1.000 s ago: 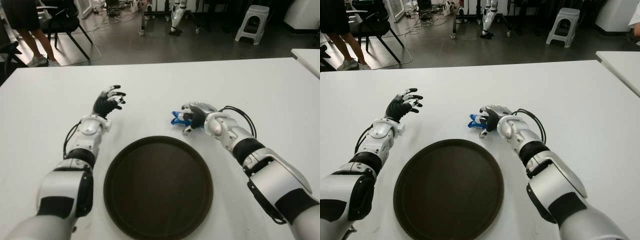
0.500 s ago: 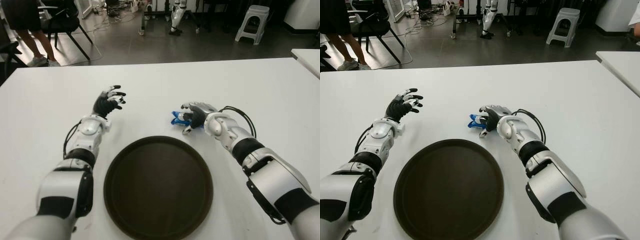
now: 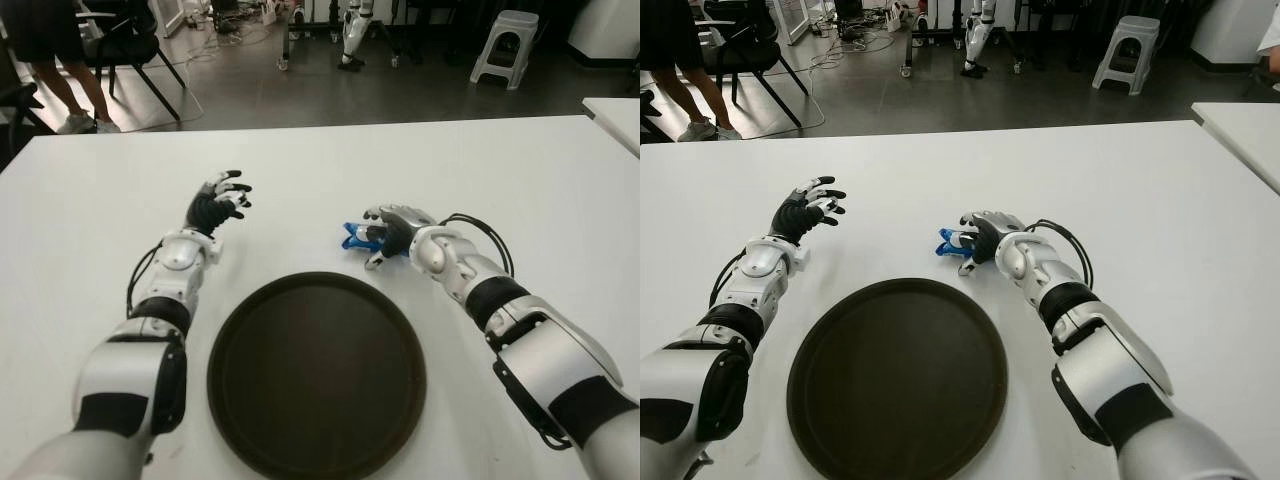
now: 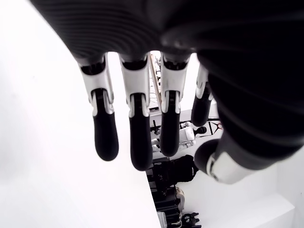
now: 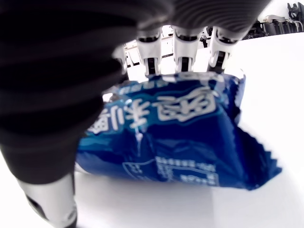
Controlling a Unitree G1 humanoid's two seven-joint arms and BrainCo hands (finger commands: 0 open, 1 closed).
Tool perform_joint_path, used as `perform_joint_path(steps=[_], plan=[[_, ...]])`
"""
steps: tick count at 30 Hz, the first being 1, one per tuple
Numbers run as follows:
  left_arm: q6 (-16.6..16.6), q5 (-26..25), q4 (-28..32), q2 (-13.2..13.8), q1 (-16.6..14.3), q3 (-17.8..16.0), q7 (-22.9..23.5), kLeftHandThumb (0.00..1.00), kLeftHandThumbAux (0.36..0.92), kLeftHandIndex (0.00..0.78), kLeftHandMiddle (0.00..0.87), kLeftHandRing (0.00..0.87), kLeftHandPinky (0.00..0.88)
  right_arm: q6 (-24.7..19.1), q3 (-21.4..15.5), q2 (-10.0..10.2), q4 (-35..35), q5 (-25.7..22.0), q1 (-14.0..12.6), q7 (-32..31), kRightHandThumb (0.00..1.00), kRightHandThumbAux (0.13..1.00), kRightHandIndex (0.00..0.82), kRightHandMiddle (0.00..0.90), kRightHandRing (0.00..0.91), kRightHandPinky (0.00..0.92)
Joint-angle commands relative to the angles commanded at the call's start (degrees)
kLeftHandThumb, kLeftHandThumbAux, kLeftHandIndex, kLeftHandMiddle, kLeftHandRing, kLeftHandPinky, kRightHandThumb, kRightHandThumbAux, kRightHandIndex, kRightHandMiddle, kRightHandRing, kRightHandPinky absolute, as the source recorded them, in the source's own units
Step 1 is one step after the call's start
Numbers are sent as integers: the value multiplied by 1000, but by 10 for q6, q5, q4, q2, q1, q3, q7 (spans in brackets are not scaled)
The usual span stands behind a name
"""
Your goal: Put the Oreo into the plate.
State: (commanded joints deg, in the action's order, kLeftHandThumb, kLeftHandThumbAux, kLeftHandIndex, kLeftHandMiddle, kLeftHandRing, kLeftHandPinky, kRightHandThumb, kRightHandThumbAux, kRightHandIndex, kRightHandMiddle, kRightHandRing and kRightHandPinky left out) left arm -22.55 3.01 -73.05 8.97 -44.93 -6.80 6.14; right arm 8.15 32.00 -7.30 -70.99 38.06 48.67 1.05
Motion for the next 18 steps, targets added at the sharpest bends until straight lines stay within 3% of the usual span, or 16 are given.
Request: perform_joint_path(steps=[14, 18], plan=[[1, -4, 1, -5, -1, -4, -4, 260, 673, 197, 326, 394, 443, -7, 9, 0, -5, 7, 3, 23, 0, 842, 280, 261, 252, 228], [0, -4, 1, -5, -1, -3, -3, 253, 667, 189, 326, 395, 444, -10, 9, 1, -6, 5, 6, 22, 0, 844, 245, 247, 242, 203]])
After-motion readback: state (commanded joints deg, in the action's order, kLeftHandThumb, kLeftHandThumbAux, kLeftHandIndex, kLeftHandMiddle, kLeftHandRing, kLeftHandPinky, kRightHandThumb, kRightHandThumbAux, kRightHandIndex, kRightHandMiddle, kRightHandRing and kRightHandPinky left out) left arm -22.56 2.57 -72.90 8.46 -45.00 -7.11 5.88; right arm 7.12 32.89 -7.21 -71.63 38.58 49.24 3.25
